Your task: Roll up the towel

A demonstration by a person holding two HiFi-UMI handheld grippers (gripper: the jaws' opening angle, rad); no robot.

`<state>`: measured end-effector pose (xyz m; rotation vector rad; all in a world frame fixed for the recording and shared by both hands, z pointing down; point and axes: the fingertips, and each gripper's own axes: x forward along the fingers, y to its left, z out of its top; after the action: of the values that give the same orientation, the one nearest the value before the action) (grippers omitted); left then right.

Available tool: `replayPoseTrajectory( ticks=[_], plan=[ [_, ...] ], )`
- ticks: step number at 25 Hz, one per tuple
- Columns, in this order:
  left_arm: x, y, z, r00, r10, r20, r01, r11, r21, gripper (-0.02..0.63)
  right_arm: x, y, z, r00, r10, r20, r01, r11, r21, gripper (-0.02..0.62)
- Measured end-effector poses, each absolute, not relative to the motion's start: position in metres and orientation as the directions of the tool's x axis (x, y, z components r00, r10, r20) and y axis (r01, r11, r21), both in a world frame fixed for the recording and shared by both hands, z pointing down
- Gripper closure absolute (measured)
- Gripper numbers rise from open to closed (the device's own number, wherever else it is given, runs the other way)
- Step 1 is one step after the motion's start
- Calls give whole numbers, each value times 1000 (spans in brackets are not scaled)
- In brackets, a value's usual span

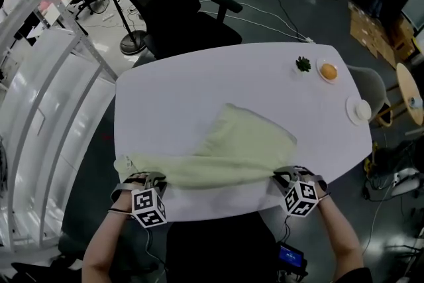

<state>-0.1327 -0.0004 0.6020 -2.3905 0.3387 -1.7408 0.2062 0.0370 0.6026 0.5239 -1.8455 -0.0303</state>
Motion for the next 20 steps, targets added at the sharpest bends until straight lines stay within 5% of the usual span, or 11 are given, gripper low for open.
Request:
replayPoseTrajectory(
  ticks=[9, 20],
  plan=[
    [-147, 48, 605, 304, -167, 938, 6, -984, -177, 545, 189, 112, 608, -247, -278, 928, -381, 909, 171, 558],
    [-132, -22, 574, 320, -280, 905, -87, -960, -266, 545, 203, 45, 574, -297, -310, 903, -473, 869, 143, 558]
  ],
)
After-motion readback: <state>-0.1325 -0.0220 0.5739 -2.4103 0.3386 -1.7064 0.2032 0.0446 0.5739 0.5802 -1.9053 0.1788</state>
